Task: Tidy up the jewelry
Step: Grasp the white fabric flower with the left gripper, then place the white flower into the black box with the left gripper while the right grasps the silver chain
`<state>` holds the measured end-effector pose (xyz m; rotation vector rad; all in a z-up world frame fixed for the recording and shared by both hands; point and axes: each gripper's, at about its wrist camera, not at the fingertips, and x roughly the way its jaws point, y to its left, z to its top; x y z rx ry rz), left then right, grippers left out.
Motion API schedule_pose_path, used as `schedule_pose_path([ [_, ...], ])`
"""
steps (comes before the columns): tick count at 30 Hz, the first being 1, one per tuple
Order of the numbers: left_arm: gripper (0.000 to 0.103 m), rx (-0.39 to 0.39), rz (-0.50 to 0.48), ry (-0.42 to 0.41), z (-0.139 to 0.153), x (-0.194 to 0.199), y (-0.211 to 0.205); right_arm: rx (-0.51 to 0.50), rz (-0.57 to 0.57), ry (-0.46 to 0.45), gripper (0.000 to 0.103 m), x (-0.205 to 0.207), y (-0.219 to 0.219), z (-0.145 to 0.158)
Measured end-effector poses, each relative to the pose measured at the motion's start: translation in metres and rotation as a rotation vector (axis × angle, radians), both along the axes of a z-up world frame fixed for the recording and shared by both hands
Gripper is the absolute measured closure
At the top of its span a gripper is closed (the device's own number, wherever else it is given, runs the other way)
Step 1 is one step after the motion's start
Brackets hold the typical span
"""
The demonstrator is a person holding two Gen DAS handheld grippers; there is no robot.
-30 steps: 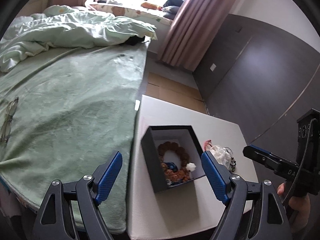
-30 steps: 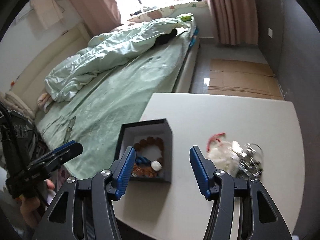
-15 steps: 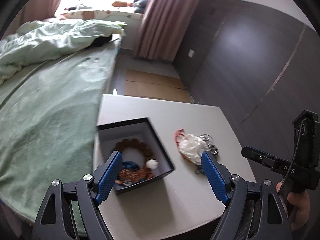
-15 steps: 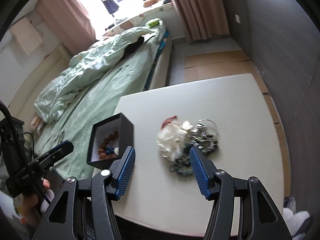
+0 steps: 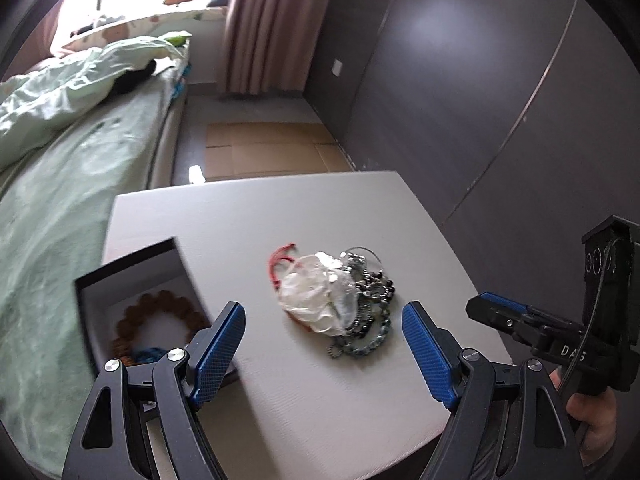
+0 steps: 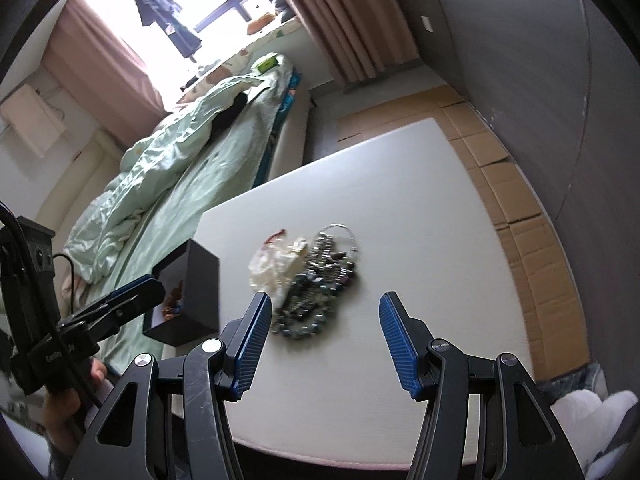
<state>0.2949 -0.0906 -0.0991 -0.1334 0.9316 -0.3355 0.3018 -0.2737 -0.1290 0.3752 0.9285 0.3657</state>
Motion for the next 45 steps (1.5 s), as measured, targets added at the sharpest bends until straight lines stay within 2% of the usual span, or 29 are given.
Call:
schedule_pose_path([
  [9, 0.023, 0.027, -0.032, 0.086, -0.028, 0.03, -0.03, 0.016, 0.002, 0.024, 0.047, 0.006, -0.011, -0.025],
  [16, 0.026, 0.058, -0.021, 0.151, -0.052, 0.047, -0.04, 0.03, 0.028, 0.047, 0.053, 0.013, -0.013, -0.04],
  [21, 0.034, 0.055, -0.006, 0.18, -0.067, 0.056, -0.04, 0.028, 0.043, 0.057, 0.053, 0.016, -0.009, -0.046],
  [22, 0.038, 0.05, 0.0, 0.187, -0.07, 0.056, -0.039, 0.025, 0.051, 0.061, 0.053, 0.016, -0.007, -0.047],
  [24, 0.056, 0.047, 0.006, 0.201, -0.075, 0.059, -0.038, 0.015, 0.069, 0.068, 0.053, 0.019, -0.001, -0.05],
  [25, 0.076, 0.043, 0.01, 0.211, -0.078, 0.06, -0.036, 0.013, 0.076, 0.071, 0.053, 0.02, 0.001, -0.051],
  [26, 0.089, 0.041, 0.013, 0.217, -0.079, 0.061, -0.035, 0.012, 0.083, 0.073, 0.053, 0.022, 0.004, -0.052],
  [28, 0.095, 0.026, 0.02, 0.213, -0.077, 0.062, -0.031, 0.009, 0.096, 0.073, 0.053, 0.024, 0.009, -0.053],
  [33, 0.096, 0.013, 0.034, 0.159, -0.058, 0.056, -0.017, -0.006, 0.135, 0.077, 0.053, 0.029, 0.024, -0.056],
  [38, 0.096, -0.007, 0.03, 0.127, -0.039, 0.049, -0.006, -0.027, 0.159, 0.091, 0.065, 0.035, 0.035, -0.061],
  [45, 0.096, -0.047, 0.02, 0.106, -0.023, 0.044, 0.006, -0.036, 0.158, 0.102, 0.067, 0.043, 0.041, -0.063],
])
